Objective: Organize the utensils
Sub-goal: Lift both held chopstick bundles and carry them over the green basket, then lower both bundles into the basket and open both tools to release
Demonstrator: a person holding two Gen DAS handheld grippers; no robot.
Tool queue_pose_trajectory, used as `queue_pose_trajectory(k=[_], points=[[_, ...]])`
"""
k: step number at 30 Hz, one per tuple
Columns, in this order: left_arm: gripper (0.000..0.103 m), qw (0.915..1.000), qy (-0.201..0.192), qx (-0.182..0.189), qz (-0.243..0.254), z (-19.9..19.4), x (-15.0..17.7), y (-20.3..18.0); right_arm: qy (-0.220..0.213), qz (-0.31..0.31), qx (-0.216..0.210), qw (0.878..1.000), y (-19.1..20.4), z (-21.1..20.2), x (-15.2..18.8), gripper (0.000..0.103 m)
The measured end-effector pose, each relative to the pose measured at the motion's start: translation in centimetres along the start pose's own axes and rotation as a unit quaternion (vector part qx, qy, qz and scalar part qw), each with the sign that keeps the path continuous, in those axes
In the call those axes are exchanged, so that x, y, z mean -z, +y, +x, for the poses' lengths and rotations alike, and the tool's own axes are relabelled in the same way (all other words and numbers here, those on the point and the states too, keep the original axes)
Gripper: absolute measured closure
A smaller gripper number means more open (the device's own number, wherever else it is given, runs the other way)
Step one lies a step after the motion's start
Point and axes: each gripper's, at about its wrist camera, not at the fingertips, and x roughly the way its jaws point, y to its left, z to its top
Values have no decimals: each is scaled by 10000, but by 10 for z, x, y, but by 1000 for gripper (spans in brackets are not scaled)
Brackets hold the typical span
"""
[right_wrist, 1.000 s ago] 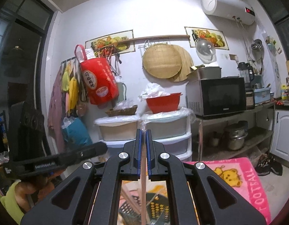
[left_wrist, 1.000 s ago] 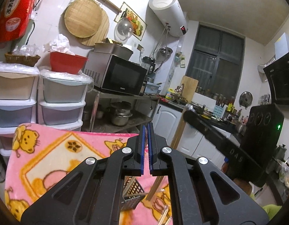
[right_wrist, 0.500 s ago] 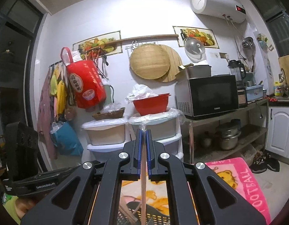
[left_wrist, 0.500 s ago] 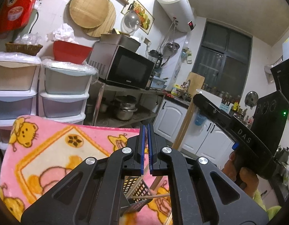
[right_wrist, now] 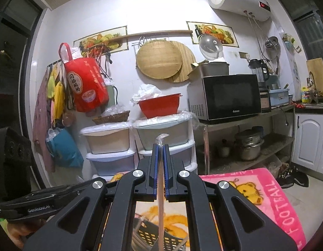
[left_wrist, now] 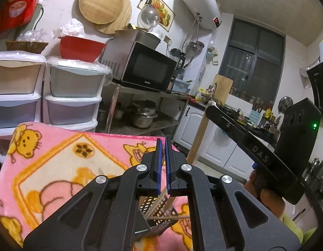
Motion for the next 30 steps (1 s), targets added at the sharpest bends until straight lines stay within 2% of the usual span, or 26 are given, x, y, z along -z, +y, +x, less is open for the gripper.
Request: queue_pose_trajectory(k=[11,30], points=[[102,9996,256,-36,-85,18,23,10,249,77,53,9996,-8,15,32,98],[102,9988,427,-65,-229,16,40,22,461,0,175,9988,-5,6,52,97]])
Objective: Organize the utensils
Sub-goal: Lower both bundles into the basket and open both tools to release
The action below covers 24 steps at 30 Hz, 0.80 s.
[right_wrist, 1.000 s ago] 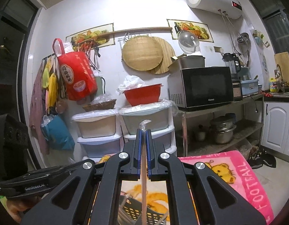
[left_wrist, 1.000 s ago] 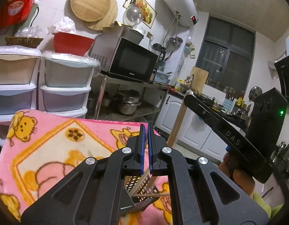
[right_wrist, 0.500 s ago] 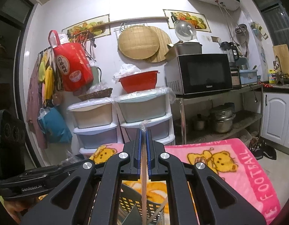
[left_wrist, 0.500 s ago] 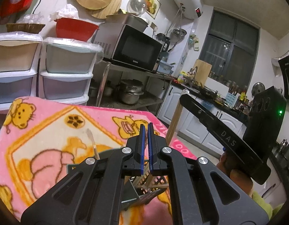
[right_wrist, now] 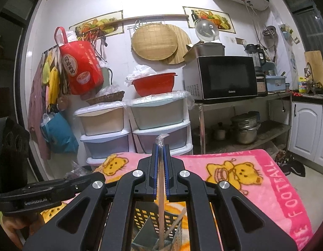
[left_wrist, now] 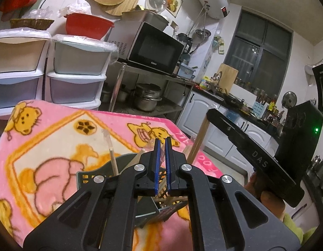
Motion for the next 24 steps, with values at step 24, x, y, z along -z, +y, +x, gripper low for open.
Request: queue_pose_trajectory(k=[24], points=[[61,9999,28,-140,-68,-21,14,4,346,277,110,9990,-9,-27,21,61]])
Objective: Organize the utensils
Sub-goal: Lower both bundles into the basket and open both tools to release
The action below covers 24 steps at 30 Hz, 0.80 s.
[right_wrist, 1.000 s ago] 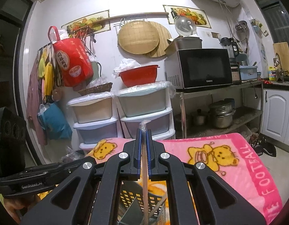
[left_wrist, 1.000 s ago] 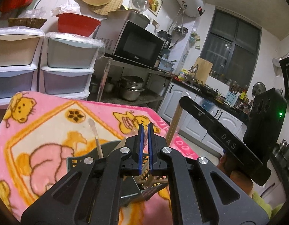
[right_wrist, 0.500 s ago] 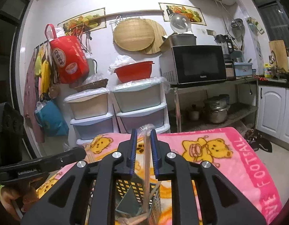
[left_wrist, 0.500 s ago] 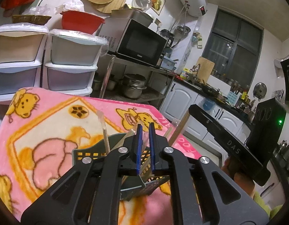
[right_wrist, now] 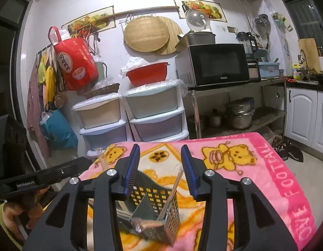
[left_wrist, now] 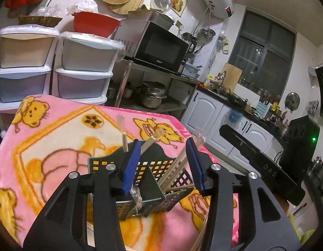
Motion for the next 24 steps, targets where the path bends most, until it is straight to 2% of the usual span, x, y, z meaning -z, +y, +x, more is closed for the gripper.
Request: queue_pose_trajectory(k=[4,11,13,17,24], points=[[50,10000,-44,18,-25,-8,1,0,31,0,-25,10000,1,-7,3,54],[24,9999,-115,-13,-27,-22,4,-3,77,-24,-24,10000,5,-20,6,45],[23,9999,-127,-21,-46,-26,7,-5,89,-32,-29,10000,5,-25,7,43],[11,9998,-169,-94,-34,-33,11,-7,114,-92,2,9999,8,-33,10,36],[11,9991,-195,-334,180,-45,20,-12,98,-207,39,9997,15,-48,15,29]])
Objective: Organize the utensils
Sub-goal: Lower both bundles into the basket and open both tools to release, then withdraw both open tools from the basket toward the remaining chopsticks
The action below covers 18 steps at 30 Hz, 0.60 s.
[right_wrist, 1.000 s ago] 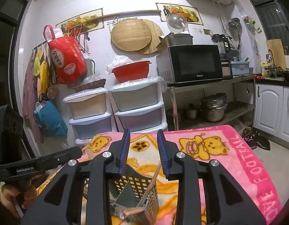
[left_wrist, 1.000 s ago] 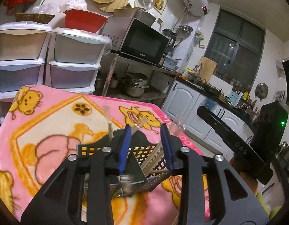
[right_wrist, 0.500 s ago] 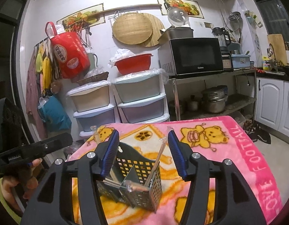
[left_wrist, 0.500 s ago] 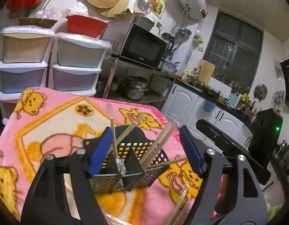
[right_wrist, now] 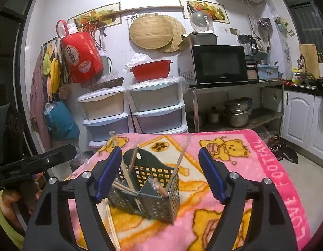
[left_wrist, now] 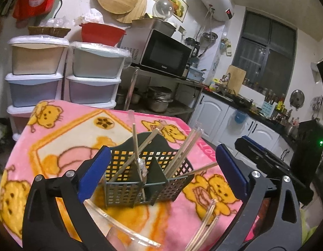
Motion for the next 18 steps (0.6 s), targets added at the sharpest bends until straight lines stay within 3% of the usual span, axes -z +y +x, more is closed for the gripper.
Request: queue_pose_trajectory(k=[18], points=[[11,9999,81,-79,-53,-17,23,4,306,21,-30,9995,8,-15,26,24]])
